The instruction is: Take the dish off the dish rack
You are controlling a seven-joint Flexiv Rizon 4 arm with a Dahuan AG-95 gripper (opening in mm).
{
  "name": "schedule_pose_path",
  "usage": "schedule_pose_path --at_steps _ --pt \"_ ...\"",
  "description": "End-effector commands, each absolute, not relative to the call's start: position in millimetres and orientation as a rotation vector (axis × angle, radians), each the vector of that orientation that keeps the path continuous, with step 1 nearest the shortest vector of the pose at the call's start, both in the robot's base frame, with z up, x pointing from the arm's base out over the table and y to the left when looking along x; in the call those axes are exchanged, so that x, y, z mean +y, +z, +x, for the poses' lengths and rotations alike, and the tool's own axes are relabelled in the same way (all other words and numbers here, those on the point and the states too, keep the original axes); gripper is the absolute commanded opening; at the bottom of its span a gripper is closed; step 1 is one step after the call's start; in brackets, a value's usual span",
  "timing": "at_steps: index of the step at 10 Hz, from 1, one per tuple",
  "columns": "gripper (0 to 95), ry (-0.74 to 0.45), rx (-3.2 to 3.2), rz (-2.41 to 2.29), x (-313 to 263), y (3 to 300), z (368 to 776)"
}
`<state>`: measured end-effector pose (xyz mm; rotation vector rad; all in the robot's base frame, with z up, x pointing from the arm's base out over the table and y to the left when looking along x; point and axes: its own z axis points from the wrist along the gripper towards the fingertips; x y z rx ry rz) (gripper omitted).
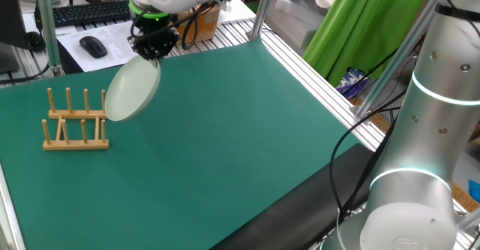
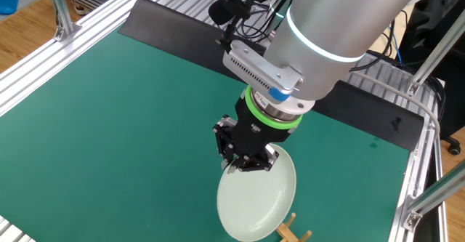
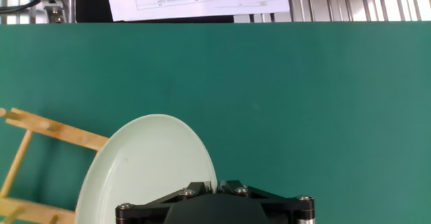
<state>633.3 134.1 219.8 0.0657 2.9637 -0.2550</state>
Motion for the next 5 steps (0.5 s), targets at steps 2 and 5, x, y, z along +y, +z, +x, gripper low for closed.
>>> schedule_pose_path --at_steps 2,5 --pt "0.0 -0.213 2.984 0.071 132.9 221.7 633.7" --pt "0.0 -0.226 2.981 0.039 129.4 222.6 633.7"
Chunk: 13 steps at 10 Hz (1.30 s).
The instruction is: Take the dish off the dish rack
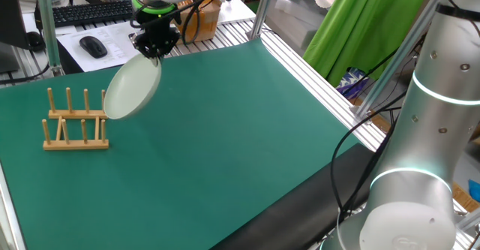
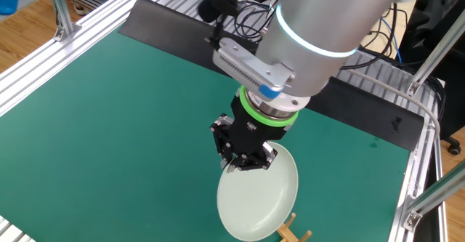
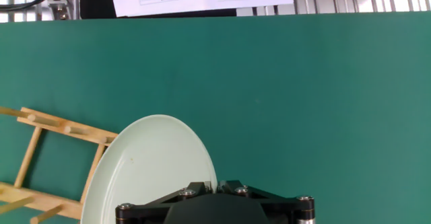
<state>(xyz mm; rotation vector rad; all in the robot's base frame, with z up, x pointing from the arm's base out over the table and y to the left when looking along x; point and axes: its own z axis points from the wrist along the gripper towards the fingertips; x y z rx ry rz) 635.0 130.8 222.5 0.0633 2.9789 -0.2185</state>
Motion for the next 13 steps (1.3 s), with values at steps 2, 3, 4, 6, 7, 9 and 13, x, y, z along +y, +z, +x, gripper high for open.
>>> schedule_pose_path --at_steps 2,3,4,6,7,9,13 --pt "0.0 -0.228 2.984 -0.006 119 225 634" --pt "0.0 -0.230 2.982 -0.017 115 223 634" --pt "0.0 -0.231 2.980 -0.036 108 220 635" --pt "0.0 -0.233 2.974 -0.072 97 215 635" --pt "0.0 -0.234 2.969 -0.089 91 212 634" --pt "0.0 -0.236 2.949 -0.104 82 202 630" --pt "0.0 -0.225 2.936 -0.116 72 183 624"
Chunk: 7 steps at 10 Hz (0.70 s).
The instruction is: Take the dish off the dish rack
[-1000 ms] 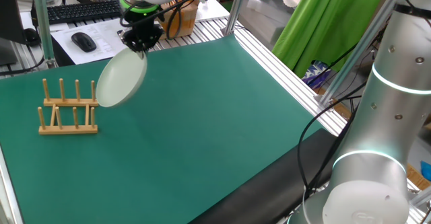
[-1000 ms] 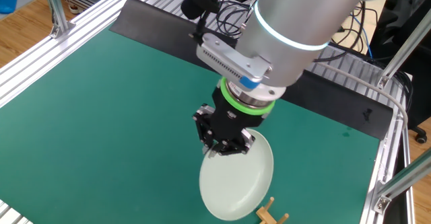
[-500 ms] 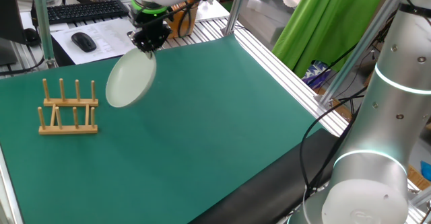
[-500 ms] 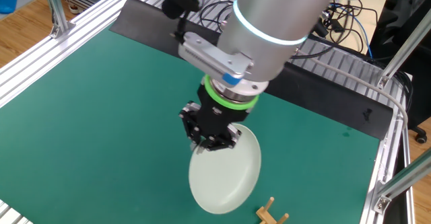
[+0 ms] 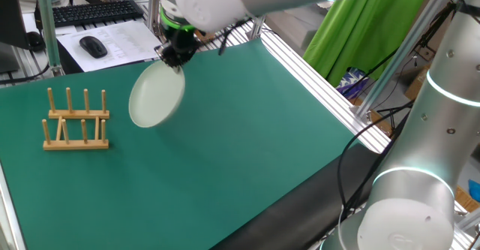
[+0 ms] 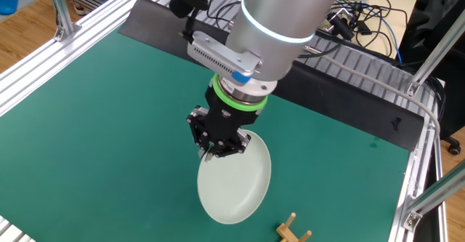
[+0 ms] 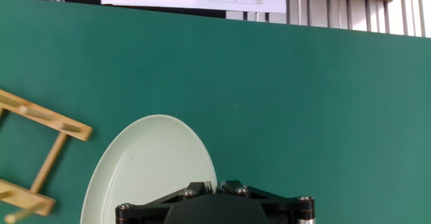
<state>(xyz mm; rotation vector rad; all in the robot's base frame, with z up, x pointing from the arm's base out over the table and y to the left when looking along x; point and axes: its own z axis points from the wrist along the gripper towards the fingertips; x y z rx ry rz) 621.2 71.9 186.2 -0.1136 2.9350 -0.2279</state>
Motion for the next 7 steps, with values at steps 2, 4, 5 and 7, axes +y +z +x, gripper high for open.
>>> schedule_pose_path --at_steps 2,4,5,7 --pt "0.0 -0.222 2.925 -0.112 68 175 624" --pt "0.0 -0.216 2.909 -0.097 70 165 625" --pt "0.0 -0.210 2.902 -0.086 70 161 625" --pt "0.0 -0.207 2.892 -0.079 71 155 625"
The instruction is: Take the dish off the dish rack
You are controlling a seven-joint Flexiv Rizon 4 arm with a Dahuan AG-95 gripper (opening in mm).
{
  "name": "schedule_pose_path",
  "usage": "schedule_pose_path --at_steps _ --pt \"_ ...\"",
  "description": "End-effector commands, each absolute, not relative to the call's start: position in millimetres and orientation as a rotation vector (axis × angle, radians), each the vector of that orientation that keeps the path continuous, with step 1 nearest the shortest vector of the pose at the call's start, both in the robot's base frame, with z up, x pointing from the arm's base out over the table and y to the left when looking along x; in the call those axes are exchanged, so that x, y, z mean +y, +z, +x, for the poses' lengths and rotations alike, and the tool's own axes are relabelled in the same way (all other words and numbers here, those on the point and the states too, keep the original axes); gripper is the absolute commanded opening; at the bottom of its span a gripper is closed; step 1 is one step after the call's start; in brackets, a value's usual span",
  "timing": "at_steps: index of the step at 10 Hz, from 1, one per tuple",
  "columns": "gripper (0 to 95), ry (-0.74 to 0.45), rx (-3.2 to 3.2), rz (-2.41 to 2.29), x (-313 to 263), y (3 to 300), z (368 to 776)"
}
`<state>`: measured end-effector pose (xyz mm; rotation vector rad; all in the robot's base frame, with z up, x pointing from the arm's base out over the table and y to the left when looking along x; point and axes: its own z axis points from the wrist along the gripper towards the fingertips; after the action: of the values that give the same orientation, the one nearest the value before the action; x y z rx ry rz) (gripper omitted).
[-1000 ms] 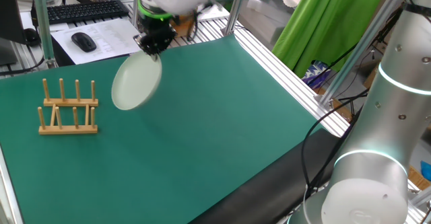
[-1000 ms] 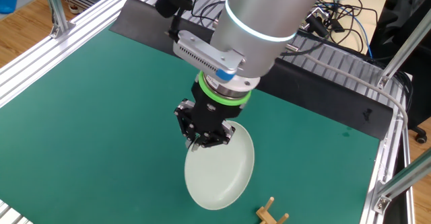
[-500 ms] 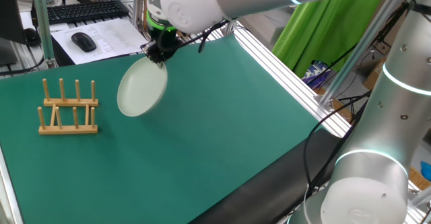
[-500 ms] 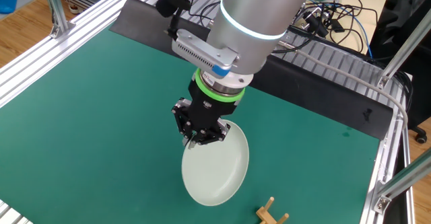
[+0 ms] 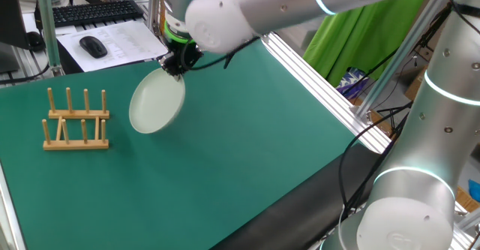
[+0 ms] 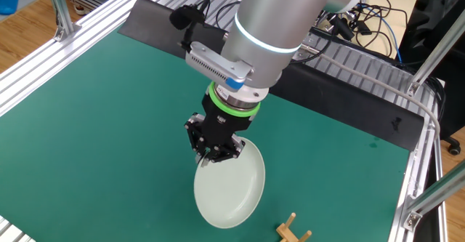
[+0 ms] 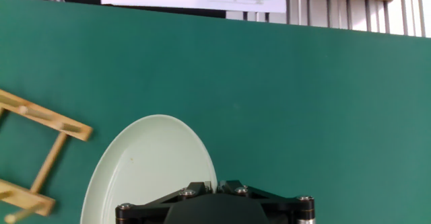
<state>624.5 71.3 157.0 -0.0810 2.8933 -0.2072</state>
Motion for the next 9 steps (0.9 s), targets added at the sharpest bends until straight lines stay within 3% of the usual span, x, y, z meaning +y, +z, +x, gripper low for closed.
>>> schedule_pose_path --at_steps 1,8,9 --pt "0.0 -0.204 2.883 -0.073 72 150 626" --pt "0.0 -0.186 2.841 -0.041 77 123 623" --pt "38.0 -0.185 2.845 -0.033 77 123 623"
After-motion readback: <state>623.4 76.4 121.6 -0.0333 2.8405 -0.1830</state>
